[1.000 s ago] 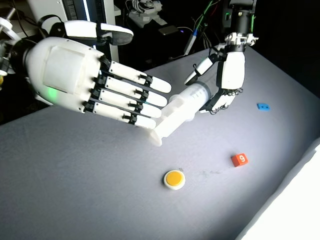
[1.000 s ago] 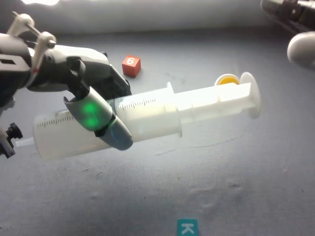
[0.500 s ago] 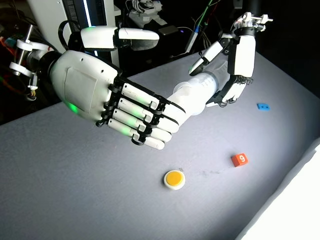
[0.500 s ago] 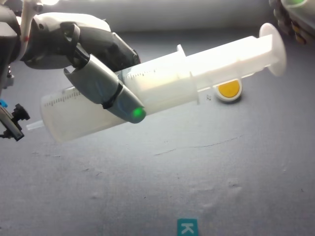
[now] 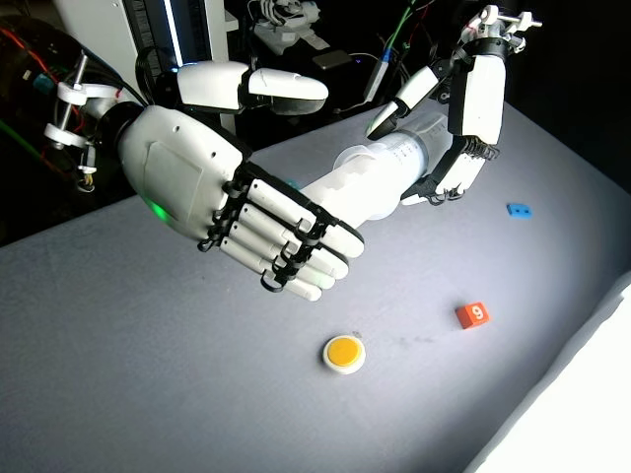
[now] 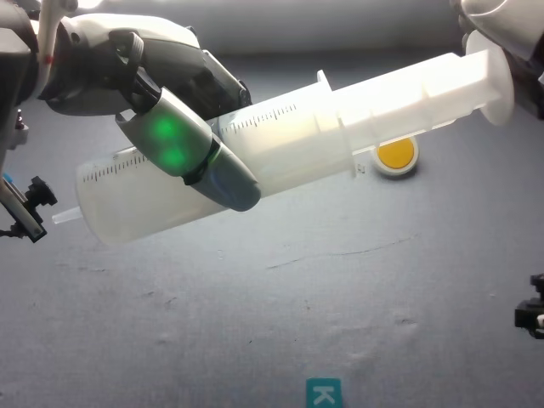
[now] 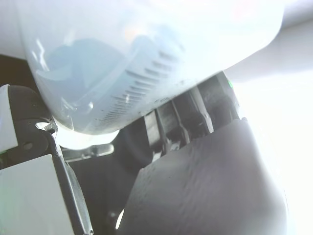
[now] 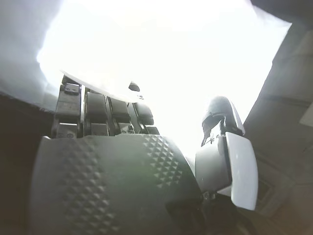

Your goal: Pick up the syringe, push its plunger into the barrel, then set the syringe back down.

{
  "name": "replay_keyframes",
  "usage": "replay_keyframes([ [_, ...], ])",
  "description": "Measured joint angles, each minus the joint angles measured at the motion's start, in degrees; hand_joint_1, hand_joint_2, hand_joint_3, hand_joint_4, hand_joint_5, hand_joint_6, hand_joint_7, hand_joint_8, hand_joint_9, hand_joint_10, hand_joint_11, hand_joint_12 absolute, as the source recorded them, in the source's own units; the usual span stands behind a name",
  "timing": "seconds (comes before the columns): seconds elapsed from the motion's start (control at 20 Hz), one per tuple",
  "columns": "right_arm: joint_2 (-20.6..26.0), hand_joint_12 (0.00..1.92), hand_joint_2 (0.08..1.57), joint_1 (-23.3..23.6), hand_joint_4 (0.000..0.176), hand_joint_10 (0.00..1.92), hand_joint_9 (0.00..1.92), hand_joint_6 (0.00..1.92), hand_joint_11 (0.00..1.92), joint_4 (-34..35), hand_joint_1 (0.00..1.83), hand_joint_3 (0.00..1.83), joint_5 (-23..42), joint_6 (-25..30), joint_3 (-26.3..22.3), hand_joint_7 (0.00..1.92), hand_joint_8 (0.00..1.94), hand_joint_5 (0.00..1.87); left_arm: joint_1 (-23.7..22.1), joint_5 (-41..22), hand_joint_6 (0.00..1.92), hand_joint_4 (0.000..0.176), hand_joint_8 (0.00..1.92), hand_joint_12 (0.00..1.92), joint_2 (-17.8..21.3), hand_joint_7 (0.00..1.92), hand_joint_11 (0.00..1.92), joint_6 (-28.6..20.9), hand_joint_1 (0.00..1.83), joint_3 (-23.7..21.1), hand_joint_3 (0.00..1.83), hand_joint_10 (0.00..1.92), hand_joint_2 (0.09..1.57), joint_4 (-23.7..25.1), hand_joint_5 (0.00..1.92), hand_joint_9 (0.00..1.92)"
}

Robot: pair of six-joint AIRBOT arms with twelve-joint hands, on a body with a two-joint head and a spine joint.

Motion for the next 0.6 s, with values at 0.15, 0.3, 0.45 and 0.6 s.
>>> replay_keyframes([
  [0.15, -1.18, 0.00, 1.12, 1.05, 0.000, 0.00, 0.00, 0.00, 0.00, 1.46, 0.00, 0.00, 0.13, -0.74, -0.61, 0.00, 0.00, 0.00, -0.07, 0.42, 0.95, 0.000, 1.07, 1.40, 0.00, 1.02, 0.48, 0.09, 1.38, -0.13, 0.00, 1.26, 1.12, 0.17, 0.91, 0.84],
  [0.3, -2.45, 0.00, 1.12, 1.25, 0.000, 0.00, 0.00, 0.00, 0.00, 2.75, 0.00, 0.00, 0.63, -0.90, -1.77, 0.00, 0.00, 0.00, -0.04, 1.05, 1.00, 0.000, 1.04, 1.41, 0.28, 1.02, 0.46, 0.61, 1.37, -0.17, 0.00, 1.25, 1.12, 0.57, 0.91, 0.84],
  [0.45, -4.50, 0.00, 1.12, 1.42, 0.000, 0.00, 0.00, 0.00, 0.00, 4.20, 0.00, 0.00, 1.70, -1.40, -2.71, 0.00, 0.00, 0.00, -0.02, 2.21, 0.94, 0.000, 1.05, 1.41, 0.44, 1.00, 0.46, 1.09, 1.38, -0.11, 0.00, 1.27, 1.12, 1.16, 0.92, 0.86],
  [0.6, -7.39, 0.00, 1.12, 1.40, 0.000, 0.00, 0.00, 0.00, 0.00, 4.90, 0.00, 0.00, 2.82, -2.27, -3.13, 0.00, 0.00, 0.00, 0.44, 2.91, 0.95, 0.000, 1.08, 1.39, 0.61, 1.01, 0.47, 1.44, 1.38, -0.11, 0.00, 1.25, 1.12, 1.51, 0.92, 0.85],
])
